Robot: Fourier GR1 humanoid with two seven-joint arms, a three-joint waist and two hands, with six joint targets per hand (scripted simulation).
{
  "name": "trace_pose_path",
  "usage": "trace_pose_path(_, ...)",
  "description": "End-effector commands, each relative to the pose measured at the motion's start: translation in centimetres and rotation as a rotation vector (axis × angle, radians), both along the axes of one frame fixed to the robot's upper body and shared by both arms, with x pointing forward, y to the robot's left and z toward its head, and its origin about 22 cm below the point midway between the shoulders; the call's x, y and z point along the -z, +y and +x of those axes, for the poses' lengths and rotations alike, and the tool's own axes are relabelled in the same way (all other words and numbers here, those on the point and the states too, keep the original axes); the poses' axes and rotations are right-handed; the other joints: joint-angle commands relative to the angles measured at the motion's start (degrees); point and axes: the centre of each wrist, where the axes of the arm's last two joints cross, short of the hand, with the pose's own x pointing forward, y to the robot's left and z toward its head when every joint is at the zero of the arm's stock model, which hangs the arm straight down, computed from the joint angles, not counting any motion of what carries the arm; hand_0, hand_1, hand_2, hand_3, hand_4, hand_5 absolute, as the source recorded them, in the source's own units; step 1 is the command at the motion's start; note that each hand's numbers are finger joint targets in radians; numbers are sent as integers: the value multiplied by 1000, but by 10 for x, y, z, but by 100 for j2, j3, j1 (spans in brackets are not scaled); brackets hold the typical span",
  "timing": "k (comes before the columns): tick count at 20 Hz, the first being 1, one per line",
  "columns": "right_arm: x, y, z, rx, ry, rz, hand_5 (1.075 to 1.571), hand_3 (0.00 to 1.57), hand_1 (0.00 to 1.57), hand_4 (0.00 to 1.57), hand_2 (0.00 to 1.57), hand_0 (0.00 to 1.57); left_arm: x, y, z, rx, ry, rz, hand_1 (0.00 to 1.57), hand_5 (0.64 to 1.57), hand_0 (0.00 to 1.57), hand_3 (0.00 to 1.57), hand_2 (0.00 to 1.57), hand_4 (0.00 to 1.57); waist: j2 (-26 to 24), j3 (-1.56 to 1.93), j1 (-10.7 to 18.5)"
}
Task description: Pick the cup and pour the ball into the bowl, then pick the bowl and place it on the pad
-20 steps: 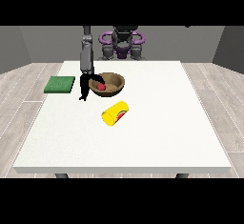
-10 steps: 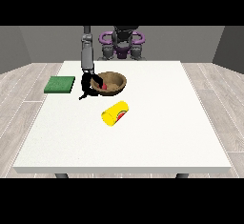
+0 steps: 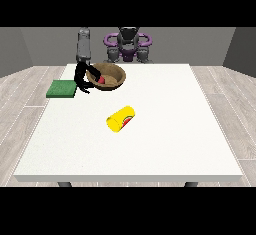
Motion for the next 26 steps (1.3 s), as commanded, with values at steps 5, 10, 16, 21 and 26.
trace_pose_path(5,-43,-8,11,-51,26,4,1481,1571,1571,1283,1571,1571,2,55,-31,-109,-33,-24,0,1542,0,0,0,0,240,41,-504)
trace_pose_path(10,-40,-48,5,-66,38,-59,1520,1571,1571,1299,1571,1571,19,60,-33,-125,-47,4,0,1537,0,0,0,0,292,41,-549)
trace_pose_path(16,-23,-103,-11,-30,2,-121,1528,1571,1571,1305,1571,1571,2,50,-35,-121,-63,11,0,1533,0,0,0,0,365,49,-528)
trace_pose_path(21,-21,-142,-21,-4,-5,-69,1536,1230,1571,1295,1571,1571,-1,44,-35,-138,-41,26,0,1535,0,0,0,0,324,49,-535)
trace_pose_path(26,-34,-186,-30,28,-53,-2,1543,935,1571,1295,1571,1571,-13,20,-32,-102,-104,47,0,1533,0,0,0,145,654,56,-311)
